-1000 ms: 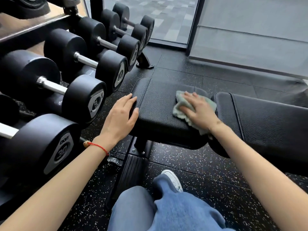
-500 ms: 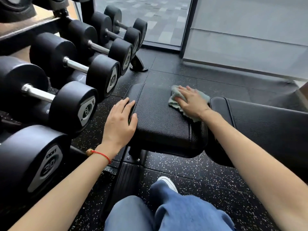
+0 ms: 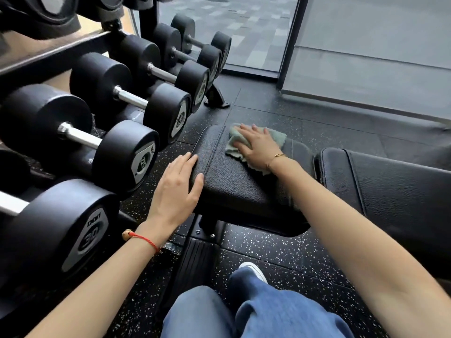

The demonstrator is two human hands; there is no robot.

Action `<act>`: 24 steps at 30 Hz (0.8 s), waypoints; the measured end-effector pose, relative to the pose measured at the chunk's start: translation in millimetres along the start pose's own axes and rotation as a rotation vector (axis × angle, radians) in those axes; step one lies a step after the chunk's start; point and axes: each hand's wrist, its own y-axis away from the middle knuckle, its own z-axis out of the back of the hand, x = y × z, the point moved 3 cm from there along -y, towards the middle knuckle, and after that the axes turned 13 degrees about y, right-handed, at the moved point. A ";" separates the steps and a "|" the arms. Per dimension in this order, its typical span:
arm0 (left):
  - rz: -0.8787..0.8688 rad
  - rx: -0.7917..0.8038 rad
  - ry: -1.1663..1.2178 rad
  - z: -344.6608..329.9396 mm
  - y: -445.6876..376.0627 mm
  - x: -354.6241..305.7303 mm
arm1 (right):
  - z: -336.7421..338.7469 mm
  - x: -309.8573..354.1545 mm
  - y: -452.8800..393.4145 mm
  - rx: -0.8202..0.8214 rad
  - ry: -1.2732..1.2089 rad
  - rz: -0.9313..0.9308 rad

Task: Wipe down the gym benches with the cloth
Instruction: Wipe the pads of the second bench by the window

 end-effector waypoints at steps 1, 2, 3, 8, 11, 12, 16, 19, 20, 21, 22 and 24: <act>0.008 -0.004 -0.011 4.0 3.4 3.5 | -1.3 14.2 -3.8 -0.001 0.004 0.035; 0.015 -0.004 -0.022 7.9 6.4 7.1 | -2.9 29.1 2.2 -0.005 -0.008 0.106; 0.018 0.001 -0.029 10.7 9.3 10.2 | -4.2 42.8 16.8 -0.019 -0.030 0.206; -0.012 0.046 -0.050 19.7 16.6 18.0 | -4.3 48.5 71.2 -0.045 -0.080 0.541; -0.021 0.064 -0.050 22.1 16.4 16.0 | 2.5 28.1 14.7 -0.010 -0.072 0.299; -0.027 0.070 -0.052 22.5 16.7 14.8 | 4.4 25.7 -3.2 -0.003 -0.059 0.213; -0.023 0.082 -0.035 22.2 17.2 12.4 | 0.0 52.2 -1.9 -0.016 -0.043 0.215; -0.025 0.096 -0.018 21.7 16.3 14.8 | -0.1 77.6 68.4 -0.019 -0.049 0.528; -0.029 0.098 -0.009 21.8 16.8 15.9 | -1.5 77.1 87.2 -0.033 -0.019 0.571; -0.031 0.098 0.000 22.0 17.7 16.8 | -3.3 71.7 100.9 -0.059 0.013 0.561; -0.031 0.097 0.006 22.4 18.8 17.7 | -5.4 63.8 110.8 -0.089 0.039 0.508; -0.041 0.096 0.003 23.6 20.4 17.9 | -7.9 52.3 124.3 -0.153 0.078 0.382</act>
